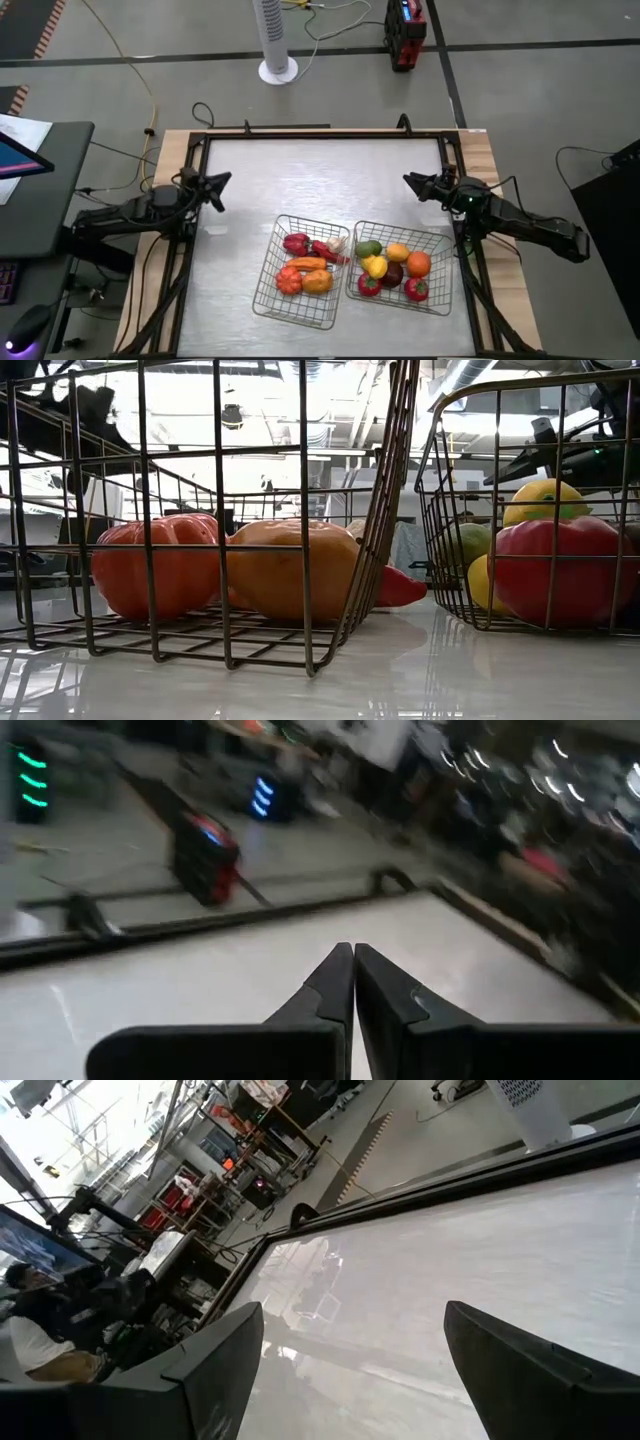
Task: Sort produce into baskets
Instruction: Return to Home Position
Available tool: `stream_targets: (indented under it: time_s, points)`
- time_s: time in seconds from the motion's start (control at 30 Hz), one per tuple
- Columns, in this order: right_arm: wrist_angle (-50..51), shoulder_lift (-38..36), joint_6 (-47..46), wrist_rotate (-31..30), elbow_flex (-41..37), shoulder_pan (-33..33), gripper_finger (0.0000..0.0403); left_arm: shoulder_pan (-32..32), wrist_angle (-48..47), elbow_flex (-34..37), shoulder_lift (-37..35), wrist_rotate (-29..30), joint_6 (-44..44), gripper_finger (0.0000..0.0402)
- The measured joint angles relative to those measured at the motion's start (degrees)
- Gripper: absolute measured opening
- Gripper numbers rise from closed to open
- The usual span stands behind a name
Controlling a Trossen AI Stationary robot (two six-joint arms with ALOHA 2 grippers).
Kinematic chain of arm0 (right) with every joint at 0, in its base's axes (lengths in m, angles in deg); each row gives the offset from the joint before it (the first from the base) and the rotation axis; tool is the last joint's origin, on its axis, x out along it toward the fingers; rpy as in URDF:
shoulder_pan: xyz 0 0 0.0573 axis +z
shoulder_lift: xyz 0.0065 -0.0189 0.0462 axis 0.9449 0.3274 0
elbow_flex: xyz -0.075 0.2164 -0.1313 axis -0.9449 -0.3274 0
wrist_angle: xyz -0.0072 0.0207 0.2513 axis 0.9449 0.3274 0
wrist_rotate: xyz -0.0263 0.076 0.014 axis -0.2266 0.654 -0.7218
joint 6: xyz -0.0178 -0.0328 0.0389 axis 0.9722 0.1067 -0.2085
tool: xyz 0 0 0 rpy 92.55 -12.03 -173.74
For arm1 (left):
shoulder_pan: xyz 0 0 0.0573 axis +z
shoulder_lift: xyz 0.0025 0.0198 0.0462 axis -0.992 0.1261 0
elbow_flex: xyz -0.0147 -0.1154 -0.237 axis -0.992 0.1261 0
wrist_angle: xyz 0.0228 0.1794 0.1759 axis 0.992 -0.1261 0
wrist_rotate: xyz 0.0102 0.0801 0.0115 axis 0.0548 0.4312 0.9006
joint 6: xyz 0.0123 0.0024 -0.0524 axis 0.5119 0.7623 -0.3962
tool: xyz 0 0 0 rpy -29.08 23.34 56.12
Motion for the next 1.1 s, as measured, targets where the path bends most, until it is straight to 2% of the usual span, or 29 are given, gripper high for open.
stream_targets:
  time_s: [0.13, 0.27, 0.4, 0.7, 0.93, 1.0, 1.1]
  points:
    - [0.0, 0.0, 0.0, 0.2, 0.0, 0.0, 0.0338, 0.0, 5.3, 2.9, 0.4, 12.6, -1.9, 0.0000]
    - [0.0, -0.1, -0.1, 0.3, 0.0, 0.0, 0.0338, 0.1, 1.6, 4.0, 0.4, 17.5, -7.8, 0.0000]
    - [0.0, -0.1, -0.1, 0.4, 0.0, 0.0, 0.0338, 0.1, -3.3, 4.1, 0.4, 16.7, -9.1, 0.0000]
    - [0.0, -0.1, -0.1, 0.7, 0.0, 0.0, 0.0338, 0.1, -2.2, 4.4, 0.4, 15.0, -1.6, 0.0000]
    - [0.0, -0.1, 0.0, 0.8, -0.1, 0.0, 0.0338, 0.1, -2.3, 4.4, 0.4, 14.8, -3.7, 0.0000]
    - [0.0, -0.1, 0.0, 0.7, -0.1, 0.0, 0.0338, 0.1, -2.3, 4.5, 0.4, 14.8, -0.8, 0.0000]
    - [0.0, -0.1, 0.0, 0.8, -0.1, 0.0, 0.0338, 0.1, -2.3, 4.5, 0.4, 14.9, 9.0, 0.0000]
